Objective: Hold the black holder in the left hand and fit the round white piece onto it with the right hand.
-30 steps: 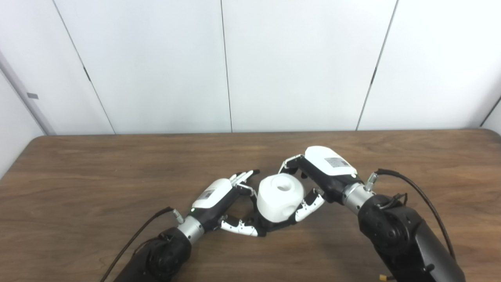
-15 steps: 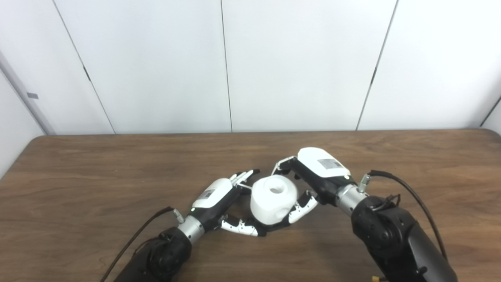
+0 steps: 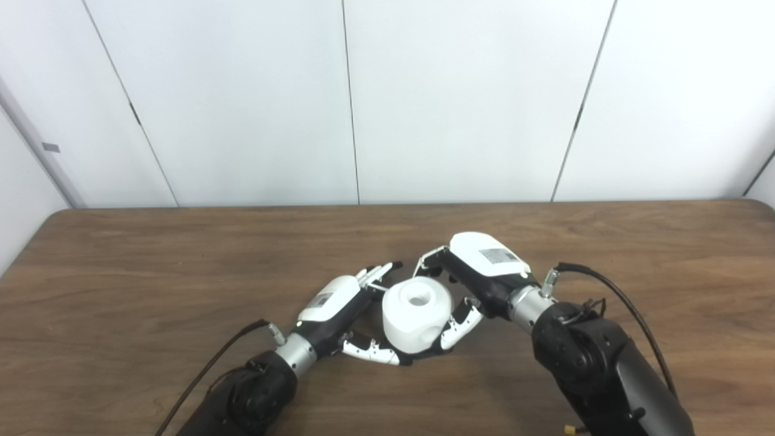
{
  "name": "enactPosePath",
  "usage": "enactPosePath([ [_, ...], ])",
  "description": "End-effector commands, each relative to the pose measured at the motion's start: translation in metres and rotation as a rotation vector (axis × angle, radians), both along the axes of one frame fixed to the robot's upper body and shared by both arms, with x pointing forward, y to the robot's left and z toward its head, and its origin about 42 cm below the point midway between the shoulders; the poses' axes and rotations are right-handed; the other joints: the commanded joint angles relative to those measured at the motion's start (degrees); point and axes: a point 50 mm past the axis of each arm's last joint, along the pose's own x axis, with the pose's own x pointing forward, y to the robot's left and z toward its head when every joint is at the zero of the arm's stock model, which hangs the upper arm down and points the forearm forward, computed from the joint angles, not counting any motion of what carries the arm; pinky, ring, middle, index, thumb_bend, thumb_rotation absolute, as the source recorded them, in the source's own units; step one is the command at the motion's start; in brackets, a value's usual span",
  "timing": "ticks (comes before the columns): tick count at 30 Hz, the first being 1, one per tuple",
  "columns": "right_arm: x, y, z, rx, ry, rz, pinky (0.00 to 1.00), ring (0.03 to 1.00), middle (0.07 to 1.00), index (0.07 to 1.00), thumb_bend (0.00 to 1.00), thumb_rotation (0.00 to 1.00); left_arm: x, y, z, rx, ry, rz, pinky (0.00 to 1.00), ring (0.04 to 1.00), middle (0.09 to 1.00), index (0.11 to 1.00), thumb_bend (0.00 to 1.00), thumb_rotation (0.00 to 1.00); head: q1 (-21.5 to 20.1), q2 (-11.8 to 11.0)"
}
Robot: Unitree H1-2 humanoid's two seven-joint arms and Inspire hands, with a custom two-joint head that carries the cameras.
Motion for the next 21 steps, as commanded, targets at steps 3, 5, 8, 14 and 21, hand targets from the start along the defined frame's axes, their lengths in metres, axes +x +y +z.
enactPosePath([
  [3, 0.001, 0.006, 0.005, -0.010, -0.023, 0.043, 0.57, 0.712, 0.705, 0.481, 0.52, 0.14, -0.016, -0.006, -0.030, 0.109, 0.144, -0.037, 1.00, 1.000, 1.000, 0.485, 0.52, 0.06, 0.10, -0.02],
  [5, 0.001, 0.005, 0.004, -0.015, -0.022, 0.043, 0.57, 0.710, 0.705, 0.481, 0.52, 0.14, -0.016, -0.005, -0.031, 0.108, 0.141, -0.036, 1.00, 1.000, 0.999, 0.484, 0.52, 0.06, -0.16, -0.27],
  [8, 0.000, 0.003, 0.003, -0.020, -0.012, 0.037, 0.58, 0.713, 0.706, 0.481, 0.52, 0.14, -0.017, -0.003, -0.031, 0.112, 0.141, -0.035, 1.00, 1.000, 1.000, 0.484, 0.52, 0.06, -0.27, -0.73],
  [14, -0.003, -0.001, 0.006, -0.035, 0.024, 0.040, 0.57, 0.735, 0.793, 0.849, 0.82, 0.30, -0.017, 0.000, -0.029, 0.122, 0.141, -0.026, 1.00, 1.000, 1.000, 0.484, 0.52, 0.06, -0.17, -0.59],
  [21, -0.005, -0.004, 0.009, -0.017, 0.029, 0.028, 0.56, 0.781, 0.910, 1.000, 0.94, 0.35, -0.016, 0.001, -0.026, 0.119, 0.127, -0.023, 1.00, 1.000, 1.000, 0.484, 0.52, 0.06, -0.21, -0.69],
])
